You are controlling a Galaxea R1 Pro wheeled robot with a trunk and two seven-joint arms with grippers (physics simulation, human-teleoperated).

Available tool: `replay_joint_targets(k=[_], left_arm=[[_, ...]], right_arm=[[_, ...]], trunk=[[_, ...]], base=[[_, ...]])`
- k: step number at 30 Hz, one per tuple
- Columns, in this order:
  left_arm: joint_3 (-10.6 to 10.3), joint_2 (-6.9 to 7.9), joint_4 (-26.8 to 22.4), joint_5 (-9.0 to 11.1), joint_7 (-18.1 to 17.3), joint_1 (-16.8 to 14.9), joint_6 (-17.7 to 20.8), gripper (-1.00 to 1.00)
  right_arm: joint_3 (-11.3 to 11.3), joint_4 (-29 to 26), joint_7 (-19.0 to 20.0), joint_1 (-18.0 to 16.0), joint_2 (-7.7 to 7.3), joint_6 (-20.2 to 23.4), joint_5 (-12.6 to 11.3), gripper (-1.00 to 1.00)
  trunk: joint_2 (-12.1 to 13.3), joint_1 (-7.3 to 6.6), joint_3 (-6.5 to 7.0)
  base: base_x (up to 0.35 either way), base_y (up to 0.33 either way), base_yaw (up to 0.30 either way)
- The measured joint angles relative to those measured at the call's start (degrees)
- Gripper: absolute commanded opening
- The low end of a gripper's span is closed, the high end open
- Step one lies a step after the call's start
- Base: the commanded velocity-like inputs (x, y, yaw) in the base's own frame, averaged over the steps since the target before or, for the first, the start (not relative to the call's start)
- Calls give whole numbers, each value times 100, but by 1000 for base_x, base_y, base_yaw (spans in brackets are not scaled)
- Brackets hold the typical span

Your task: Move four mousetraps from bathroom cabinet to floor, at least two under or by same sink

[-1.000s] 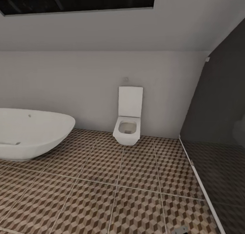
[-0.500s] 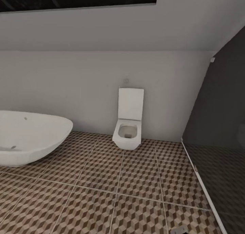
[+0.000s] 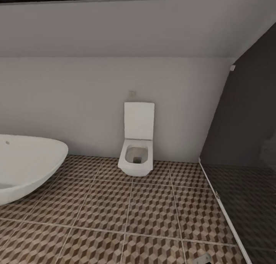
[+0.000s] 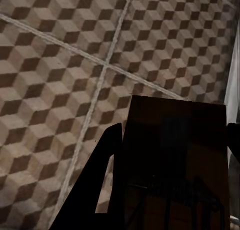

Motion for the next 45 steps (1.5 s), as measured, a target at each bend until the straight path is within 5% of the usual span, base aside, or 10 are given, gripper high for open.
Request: replay_joint_targets(k=[12,45], left_arm=[[3,0,2,1,5,0,0,-100],[-5,1,-28,-7,2,0,0,-100]], right_arm=[[-2,0,1,0,0,0,5,-100],[-10,17,2,0,-15,4,-11,-100]], trunk=[[0,0,0],[0,-2,0]], base=[[39,32,-235],[223,196,-4]])
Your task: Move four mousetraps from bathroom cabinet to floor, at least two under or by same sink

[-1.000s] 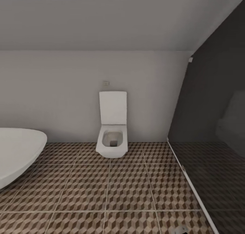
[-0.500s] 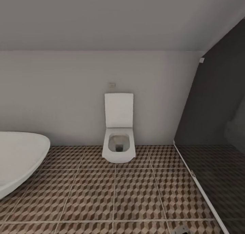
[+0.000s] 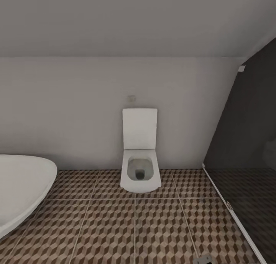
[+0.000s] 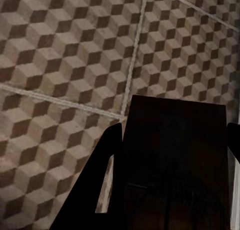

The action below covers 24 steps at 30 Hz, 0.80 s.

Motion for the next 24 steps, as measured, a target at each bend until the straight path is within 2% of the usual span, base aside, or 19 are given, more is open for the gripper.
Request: replay_joint_targets(k=[19,24], left_arm=[[-1,0,-8,-9,-1,0,-1,-100],[-1,0,6,-2,-2,0,0,-100]], right_arm=[[0,115,-3,0,5,-2,8,-100],[0,108,-9,0,6,-5,12,-100]], trunk=[[0,0,0],[0,2,0]], base=[[316,81,0],[189,22,0]])
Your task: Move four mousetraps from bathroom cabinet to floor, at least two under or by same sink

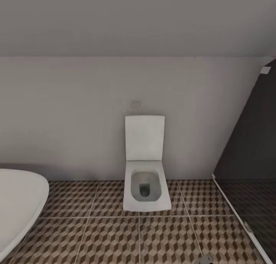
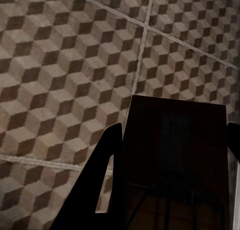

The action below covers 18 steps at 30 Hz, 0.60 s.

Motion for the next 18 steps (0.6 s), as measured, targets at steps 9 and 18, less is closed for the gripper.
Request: replay_joint_targets(k=[9,18], left_arm=[[4,-3,23,6,0,0,-2,-100],[8,-12,21,6,0,0,0,-100]], right_arm=[[-16,-1,-1,0,-7,-1,5,-100],[-11,-9,-1,0,7,-1,5,-100]], trunk=[[0,1,0],[0,1,0]], base=[[20,2,0],[0,0,0]])
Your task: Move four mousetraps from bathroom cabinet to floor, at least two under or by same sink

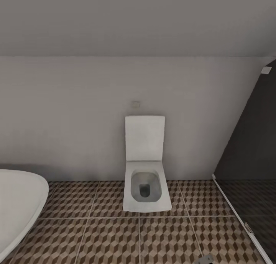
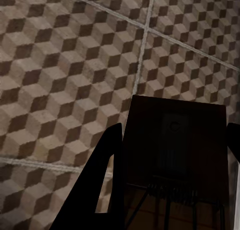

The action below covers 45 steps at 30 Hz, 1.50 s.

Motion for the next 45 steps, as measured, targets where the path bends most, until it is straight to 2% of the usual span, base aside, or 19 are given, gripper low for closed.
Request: replay_joint_targets(k=[11,14,15,17,18,19,22,25,26,27,28,30,34,39,43,45], left_arm=[[-3,-39,-64,-15,-8,0,0,-100],[-7,-49,-55,-10,-16,0,5,-100],[131,35,0,147,-10,-1,13,-100],[360,110,107,348,-16,-1,28,-100],[424,118,155,390,-22,-1,35,-100],[595,135,326,469,-37,-2,51,-100],[826,130,754,536,-72,-2,87,-100],[872,117,900,555,-82,-32,163,-100],[874,115,934,568,-86,-88,258,-100],[876,114,942,576,-87,-115,303,-100],[865,112,958,598,-89,-249,497,-100],[863,114,966,602,-87,-432,701,-100],[875,67,969,614,-83,-618,804,-100],[876,24,977,608,-65,-888,899,-100],[878,46,1027,607,-69,-1248,1343,-100],[902,20,1239,600,-80,-1479,1637,-100]], right_arm=[[2,-1,-5,0,2,0,6,-100],[-1,12,-24,0,141,63,-16,-100],[-210,289,-18,-1,149,75,-311,-100],[-455,399,9,-3,105,96,-722,-100],[-503,415,13,-5,81,113,-820,-100],[-612,441,36,-26,-7,214,-1049,-100],[-704,454,392,-115,-159,789,-1261,-100],[-732,464,767,-367,-224,1293,-1313,-100],[-733,473,870,-584,-242,1555,-1339,-100],[-734,477,891,-674,-246,1643,-1362,-100],[-736,481,929,-932,-253,1914,-1366,-100],[-735,487,942,-1237,-254,2098,-1360,-100],[-739,492,948,-1587,-252,2305,-1368,-100],[-740,496,927,-1777,-245,2514,-1367,-100],[-738,507,922,-1955,-248,2558,-1362,-100],[-738,509,928,-2108,-250,2573,-1362,-100]], trunk=[[0,0,0],[0,0,0],[0,0,0],[0,0,0],[0,0,0],[0,0,0],[0,0,0],[0,0,0],[0,0,1],[0,0,0],[0,0,1],[0,0,1],[0,0,0],[0,0,1],[0,0,1],[0,0,1]], base=[[0,0,0],[0,0,0],[0,0,0],[0,0,0],[0,0,0],[0,0,0],[0,0,0],[0,0,0],[0,0,0],[0,0,0],[0,0,0],[0,0,0],[0,0,0],[0,0,0],[0,0,0],[0,0,0]])
